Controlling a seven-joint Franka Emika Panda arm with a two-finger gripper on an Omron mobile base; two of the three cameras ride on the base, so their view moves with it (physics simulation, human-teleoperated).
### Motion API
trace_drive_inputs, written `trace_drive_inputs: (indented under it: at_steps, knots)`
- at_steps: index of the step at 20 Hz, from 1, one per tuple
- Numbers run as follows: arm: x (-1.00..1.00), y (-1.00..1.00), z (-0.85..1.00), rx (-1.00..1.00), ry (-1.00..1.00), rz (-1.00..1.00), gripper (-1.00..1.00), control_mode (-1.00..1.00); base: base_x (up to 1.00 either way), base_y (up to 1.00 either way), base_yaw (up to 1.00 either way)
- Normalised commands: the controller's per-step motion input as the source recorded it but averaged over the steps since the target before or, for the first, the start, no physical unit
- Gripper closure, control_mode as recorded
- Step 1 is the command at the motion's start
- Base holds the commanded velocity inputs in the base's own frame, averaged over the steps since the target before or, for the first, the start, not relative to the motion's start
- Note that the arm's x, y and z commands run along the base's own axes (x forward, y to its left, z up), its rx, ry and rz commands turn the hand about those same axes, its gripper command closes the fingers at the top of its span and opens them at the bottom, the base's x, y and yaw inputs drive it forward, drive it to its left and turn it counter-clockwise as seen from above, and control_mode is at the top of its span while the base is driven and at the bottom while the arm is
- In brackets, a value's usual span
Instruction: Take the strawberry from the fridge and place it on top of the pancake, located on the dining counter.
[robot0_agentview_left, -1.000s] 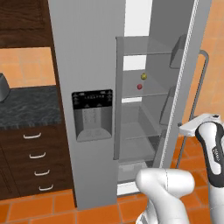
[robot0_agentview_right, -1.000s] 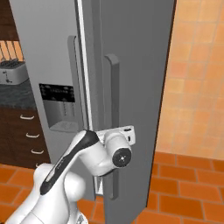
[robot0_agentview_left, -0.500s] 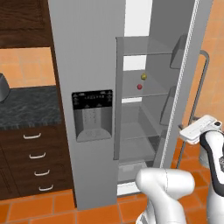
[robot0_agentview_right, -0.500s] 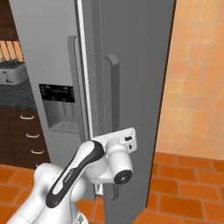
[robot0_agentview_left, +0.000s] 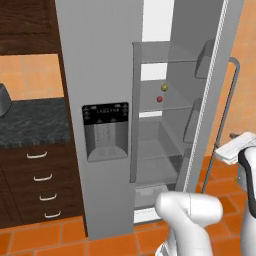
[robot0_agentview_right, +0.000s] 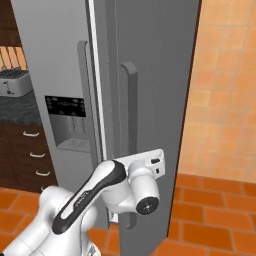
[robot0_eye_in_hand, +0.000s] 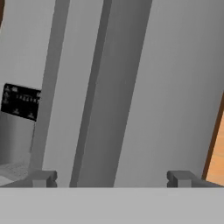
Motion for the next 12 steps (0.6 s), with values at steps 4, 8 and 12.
trace_drive_inputs:
  at_steps: [4, 8, 12]
  knots:
    - [-0.97, 0.19, 0.89, 0.00, -0.01, -0.03, -1.00, -1.00, 0.00, 0.00, 0.00]
    - [-0.39, 0.67, 1.00, -0.06, 0.01, -0.03, -1.00, -1.00, 0.00, 0.00, 0.00]
    - [-0.06, 0.73, 1.00, -0.18, 0.08, -0.06, -1.00, -1.00, 0.00, 0.00, 0.00]
